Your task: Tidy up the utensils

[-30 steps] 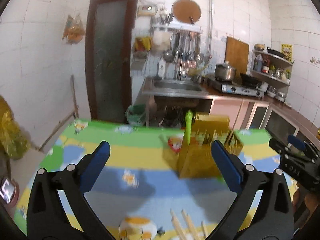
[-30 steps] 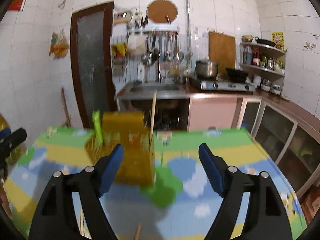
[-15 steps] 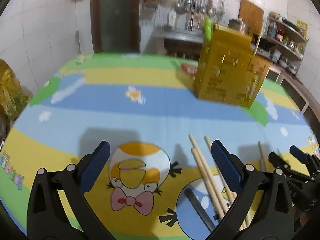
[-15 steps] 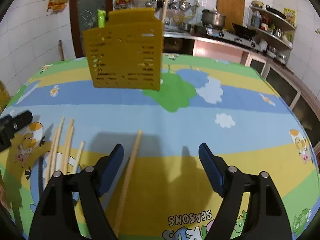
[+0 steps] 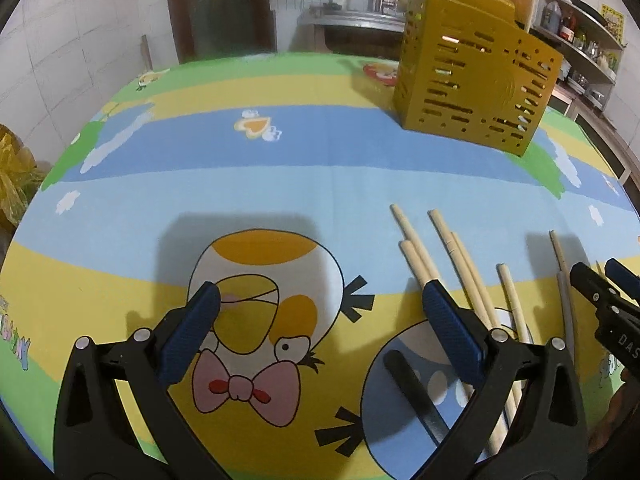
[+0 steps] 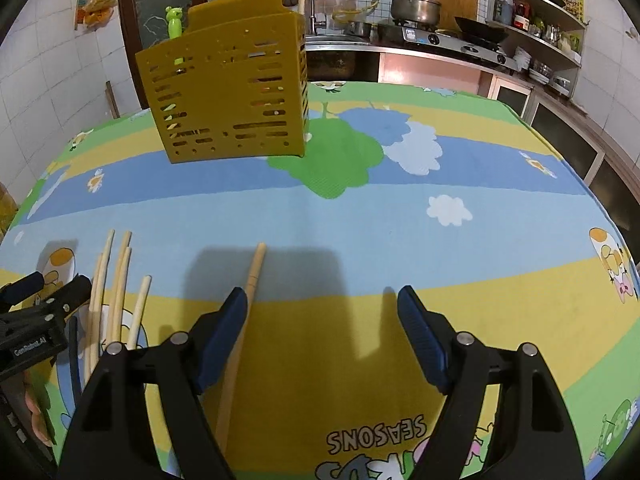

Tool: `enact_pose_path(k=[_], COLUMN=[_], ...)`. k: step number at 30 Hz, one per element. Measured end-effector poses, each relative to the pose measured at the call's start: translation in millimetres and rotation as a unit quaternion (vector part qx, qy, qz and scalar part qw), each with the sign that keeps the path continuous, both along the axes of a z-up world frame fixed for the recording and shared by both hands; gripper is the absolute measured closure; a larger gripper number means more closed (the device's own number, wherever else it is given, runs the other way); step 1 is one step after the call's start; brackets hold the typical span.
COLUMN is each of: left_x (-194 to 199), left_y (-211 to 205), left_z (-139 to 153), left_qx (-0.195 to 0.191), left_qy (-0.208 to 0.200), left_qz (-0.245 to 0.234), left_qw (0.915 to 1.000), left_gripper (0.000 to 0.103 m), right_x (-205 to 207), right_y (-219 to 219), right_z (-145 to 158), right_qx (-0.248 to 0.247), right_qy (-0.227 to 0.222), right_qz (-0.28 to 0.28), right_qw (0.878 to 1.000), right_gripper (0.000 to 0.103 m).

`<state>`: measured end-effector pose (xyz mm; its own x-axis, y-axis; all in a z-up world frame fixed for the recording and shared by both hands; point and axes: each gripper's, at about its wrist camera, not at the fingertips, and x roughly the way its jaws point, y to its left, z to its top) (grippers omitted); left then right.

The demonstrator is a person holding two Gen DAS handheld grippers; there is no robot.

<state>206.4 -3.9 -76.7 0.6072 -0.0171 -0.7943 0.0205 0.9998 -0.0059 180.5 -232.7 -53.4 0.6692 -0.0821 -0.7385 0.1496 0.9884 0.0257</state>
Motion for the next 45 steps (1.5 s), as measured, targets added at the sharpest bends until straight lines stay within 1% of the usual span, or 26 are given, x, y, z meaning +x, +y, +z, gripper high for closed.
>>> enact_pose_path(k=[2, 5, 7, 9, 11, 14, 16, 21, 25, 28, 31, 35, 36, 39, 42, 44, 45], left_x=[1, -1, -6, -10, -9, -7, -8, -9, -7, -7, -10, -10, -10, -11, -11, -10, -10], left_y=[-1, -1, 1, 1, -3, -12, -13, -5, -4, -11, -15, -12, -11, -9, -11, -18, -22], left_z=[-1, 2, 7, 13, 12, 4, 5, 4, 0, 2, 3, 5, 6, 10, 16, 15, 13], left_qx=[0.002, 0.003, -0.003, -0.018, -0.02, -0.002, 0.002, -0.006, 0.004, 0.026, 0.04, 0.033, 0.032, 0.023, 0.011, 0.019, 0.03], left_qy=[0.004, -0.003, -0.022, -0.035, -0.027, -0.008, -0.012, -0.009, 0.006, 0.001, -0.005, -0.003, -0.002, -0.009, -0.014, -0.012, -0.011], left_qz=[0.001, 0.0, 0.003, 0.0, -0.007, -0.015, -0.012, 0.001, 0.009, 0.005, -0.001, 0.005, 0.008, 0.016, 0.016, 0.009, 0.006], left_qw=[1.0, 1.0, 0.9998, 0.9992, 0.9994, 0.9999, 0.9999, 0.9999, 0.9999, 0.9996, 0.9992, 0.9994, 0.9995, 0.9996, 0.9997, 0.9997, 0.9995], left_gripper=[0.005, 0.005, 0.005, 0.005, 0.005, 0.005, 0.005, 0.005, 0.005, 0.005, 0.005, 0.005, 0.005, 0.005, 0.005, 0.005, 0.005], right_x=[-1, -2, -2, -2, -2, -3, -3, -3, -5, -6, -6, -8, -8, -9, -4, 6, 13], right_y=[1, 2, 2, 2, 2, 2, 1, 0, 0, 2, 7, 12, 12, 7, 9, 14, 17], right_z=[0, 0, 0, 0, 0, 1, 1, 1, 0, 1, -4, -4, -3, 3, 11, 13, 10], right_qx=[-0.004, -0.007, -0.006, -0.005, -0.005, -0.006, -0.004, 0.001, 0.0, -0.009, -0.01, -0.018, -0.012, 0.027, 0.02, 0.014, 0.007], right_qy=[-0.001, -0.001, -0.001, -0.001, -0.001, -0.001, -0.001, 0.0, 0.001, 0.004, 0.021, 0.023, 0.023, 0.001, -0.011, -0.006, 0.006], right_qz=[-0.001, 0.0, 0.0, 0.0, 0.0, 0.0, -0.001, -0.003, -0.006, -0.012, -0.006, -0.015, -0.015, -0.018, -0.016, -0.01, -0.01], right_qw=[1.0, 1.0, 1.0, 1.0, 1.0, 1.0, 1.0, 1.0, 1.0, 1.0, 1.0, 0.999, 1.0, 0.999, 1.0, 1.0, 1.0], right_gripper=[0.027, 0.027, 0.027, 0.027, 0.027, 0.027, 0.027, 0.027, 0.027, 0.027, 0.027, 0.028, 0.028, 0.028, 0.028, 0.028, 0.029])
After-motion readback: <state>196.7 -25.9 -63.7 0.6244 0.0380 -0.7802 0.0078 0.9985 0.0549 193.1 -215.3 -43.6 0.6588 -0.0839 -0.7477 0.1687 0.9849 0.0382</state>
